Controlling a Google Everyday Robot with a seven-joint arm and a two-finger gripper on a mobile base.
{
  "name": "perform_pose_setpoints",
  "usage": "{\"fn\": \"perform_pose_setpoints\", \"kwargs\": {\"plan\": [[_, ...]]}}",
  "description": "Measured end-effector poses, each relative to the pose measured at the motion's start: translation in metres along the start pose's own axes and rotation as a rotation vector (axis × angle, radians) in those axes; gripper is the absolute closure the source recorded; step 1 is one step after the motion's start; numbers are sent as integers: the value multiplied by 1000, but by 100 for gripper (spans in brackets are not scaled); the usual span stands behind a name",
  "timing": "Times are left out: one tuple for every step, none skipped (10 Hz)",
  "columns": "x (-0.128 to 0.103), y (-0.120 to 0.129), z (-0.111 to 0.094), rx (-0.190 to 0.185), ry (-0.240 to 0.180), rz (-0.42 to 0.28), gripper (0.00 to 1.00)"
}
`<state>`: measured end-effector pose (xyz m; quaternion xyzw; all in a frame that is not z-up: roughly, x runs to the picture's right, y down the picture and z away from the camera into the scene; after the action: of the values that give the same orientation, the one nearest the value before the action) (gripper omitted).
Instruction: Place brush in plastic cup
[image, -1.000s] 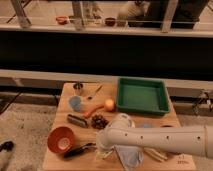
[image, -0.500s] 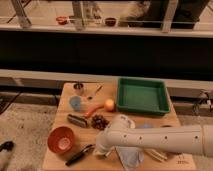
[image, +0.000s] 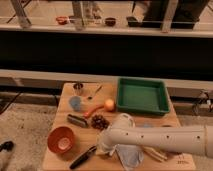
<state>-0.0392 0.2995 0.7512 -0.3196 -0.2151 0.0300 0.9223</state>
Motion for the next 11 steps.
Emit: {"fn": "perform_pose_setpoints", "kwargs": {"plan": [[1, -2, -3, -13, 7, 11, 100], [-4, -5, -5, -27, 19, 11, 100], [-8, -7, -6, -37, 27, 12, 100], [-12, -10, -9, -44, 34, 17, 100], [-15, -12, -13, -46, 38, 20, 100], [-20, -14, -17, -49, 40, 19, 100], [-27, -16, -23, -49, 39, 19, 100], [-31, -19, -29, -48, 38, 20, 100], [-36, -21, -39, -43, 33, 17, 100], [-41, -23, -50, -35, 28, 14, 100], [-46, -25, -59, -28, 21, 11, 100]]}}
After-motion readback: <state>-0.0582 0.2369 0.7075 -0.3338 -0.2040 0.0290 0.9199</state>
